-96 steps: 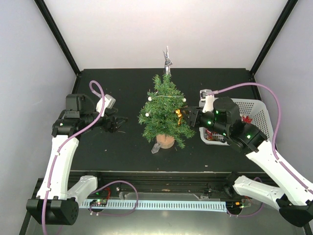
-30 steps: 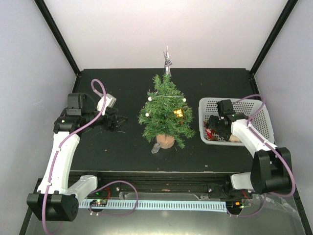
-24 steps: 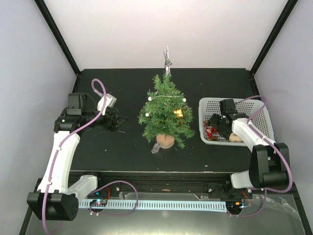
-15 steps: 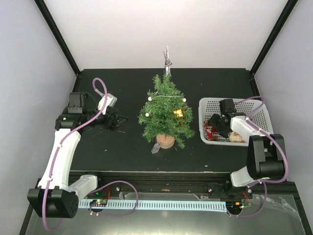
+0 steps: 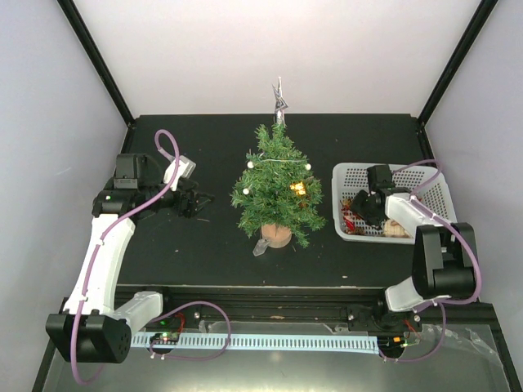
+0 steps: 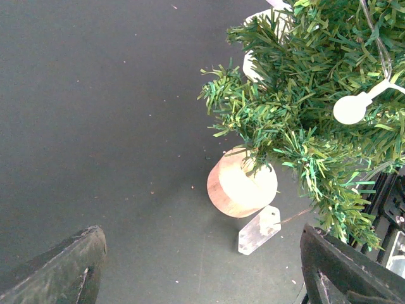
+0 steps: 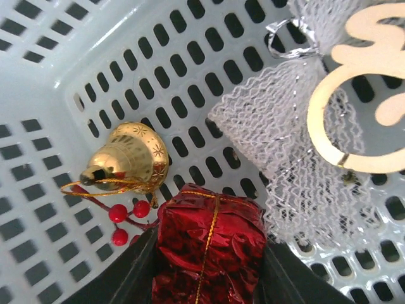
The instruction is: Decorate the small christmas tree
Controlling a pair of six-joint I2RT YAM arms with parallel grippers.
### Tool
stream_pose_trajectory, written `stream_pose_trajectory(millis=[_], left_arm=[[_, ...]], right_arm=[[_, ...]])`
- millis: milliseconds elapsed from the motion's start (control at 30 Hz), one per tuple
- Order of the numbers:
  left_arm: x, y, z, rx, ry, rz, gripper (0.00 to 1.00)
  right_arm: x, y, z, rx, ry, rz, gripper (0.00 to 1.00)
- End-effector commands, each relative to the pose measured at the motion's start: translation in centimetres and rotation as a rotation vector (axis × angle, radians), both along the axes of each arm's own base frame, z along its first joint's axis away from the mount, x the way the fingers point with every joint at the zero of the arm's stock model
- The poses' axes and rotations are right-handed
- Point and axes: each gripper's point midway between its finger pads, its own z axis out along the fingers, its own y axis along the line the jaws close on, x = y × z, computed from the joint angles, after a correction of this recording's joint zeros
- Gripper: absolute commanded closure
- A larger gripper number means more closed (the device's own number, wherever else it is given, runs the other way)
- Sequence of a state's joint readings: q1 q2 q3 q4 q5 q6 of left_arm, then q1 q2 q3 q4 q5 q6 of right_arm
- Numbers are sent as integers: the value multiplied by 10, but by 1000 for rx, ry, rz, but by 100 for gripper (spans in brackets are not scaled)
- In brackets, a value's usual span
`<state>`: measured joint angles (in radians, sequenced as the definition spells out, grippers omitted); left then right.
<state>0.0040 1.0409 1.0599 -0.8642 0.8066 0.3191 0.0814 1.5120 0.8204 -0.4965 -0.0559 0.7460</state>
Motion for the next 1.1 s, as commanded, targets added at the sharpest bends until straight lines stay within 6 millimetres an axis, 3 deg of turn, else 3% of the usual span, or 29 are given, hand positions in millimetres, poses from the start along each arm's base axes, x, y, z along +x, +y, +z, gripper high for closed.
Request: stream_pose_trajectory(millis=[0,467,767,1067], left_arm=[[0,-2,18,0,-58,-17,16],[-18,-1,43,34,-131,-29,16],[-55,-7,57,62,-168,-129,16],[-75,-9,60,72,-189,-138,16]], right_arm=[[3,-10,24,-44,-70,-10,64],[-33,-21,92,-89,-243,-19,64],[-56,-12,155,-72,-423,69,61],[-62,-8,148,-71,-405,115,59]])
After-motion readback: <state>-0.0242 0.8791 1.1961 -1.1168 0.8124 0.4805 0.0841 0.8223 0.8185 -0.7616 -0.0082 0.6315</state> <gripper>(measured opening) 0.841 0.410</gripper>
